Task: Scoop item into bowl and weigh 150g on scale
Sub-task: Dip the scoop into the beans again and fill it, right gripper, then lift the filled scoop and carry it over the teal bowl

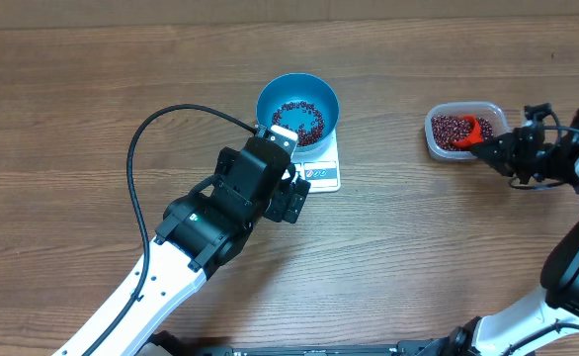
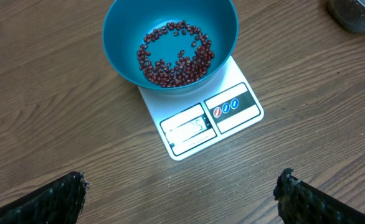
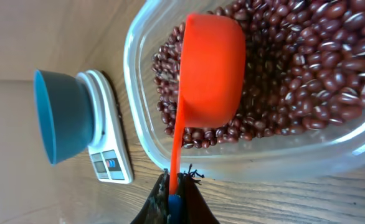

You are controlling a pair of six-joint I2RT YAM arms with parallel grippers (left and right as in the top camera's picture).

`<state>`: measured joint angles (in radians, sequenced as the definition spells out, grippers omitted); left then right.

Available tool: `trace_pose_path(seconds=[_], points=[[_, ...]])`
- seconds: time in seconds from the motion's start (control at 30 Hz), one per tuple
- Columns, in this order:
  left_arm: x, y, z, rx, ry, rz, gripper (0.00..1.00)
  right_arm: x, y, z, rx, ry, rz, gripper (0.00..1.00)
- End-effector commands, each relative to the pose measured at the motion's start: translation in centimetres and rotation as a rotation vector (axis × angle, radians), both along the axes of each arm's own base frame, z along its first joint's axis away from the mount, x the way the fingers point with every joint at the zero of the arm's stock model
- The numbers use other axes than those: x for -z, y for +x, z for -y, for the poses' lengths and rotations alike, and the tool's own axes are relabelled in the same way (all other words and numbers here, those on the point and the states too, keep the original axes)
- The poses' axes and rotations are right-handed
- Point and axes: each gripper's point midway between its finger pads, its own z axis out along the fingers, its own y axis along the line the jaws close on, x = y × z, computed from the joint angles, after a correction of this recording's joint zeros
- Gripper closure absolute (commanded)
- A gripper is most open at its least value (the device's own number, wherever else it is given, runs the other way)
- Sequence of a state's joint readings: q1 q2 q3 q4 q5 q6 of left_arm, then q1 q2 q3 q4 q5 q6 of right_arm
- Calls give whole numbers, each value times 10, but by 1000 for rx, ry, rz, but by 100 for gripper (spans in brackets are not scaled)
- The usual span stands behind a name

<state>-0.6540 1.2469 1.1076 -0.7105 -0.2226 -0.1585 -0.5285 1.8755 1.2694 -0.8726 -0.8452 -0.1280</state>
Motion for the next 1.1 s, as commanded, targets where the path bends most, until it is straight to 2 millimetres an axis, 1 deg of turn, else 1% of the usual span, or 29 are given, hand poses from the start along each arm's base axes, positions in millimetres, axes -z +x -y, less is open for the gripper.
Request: trace_pose_path(seconds=[0.0, 0.13, 0.33, 0.83, 0.97, 1.07], points=[[-2, 5, -3, -29, 0, 10, 0, -10, -1, 1, 11, 81, 43, 96], [-2, 5, -3, -29, 0, 10, 0, -19, -3, 3, 11, 136, 84, 96], [-2, 5, -3, -29, 1, 10, 0, -24, -7, 1, 8, 171, 89, 96], [-2, 5, -3, -29, 0, 10, 0, -57, -1, -13, -12, 347, 202, 96], [-2, 5, -3, -29, 0, 10, 0, -58, -1, -28, -45, 364, 189, 96], [-2, 5, -3, -29, 1, 10, 0, -58, 1, -46, -90, 372, 180, 96]])
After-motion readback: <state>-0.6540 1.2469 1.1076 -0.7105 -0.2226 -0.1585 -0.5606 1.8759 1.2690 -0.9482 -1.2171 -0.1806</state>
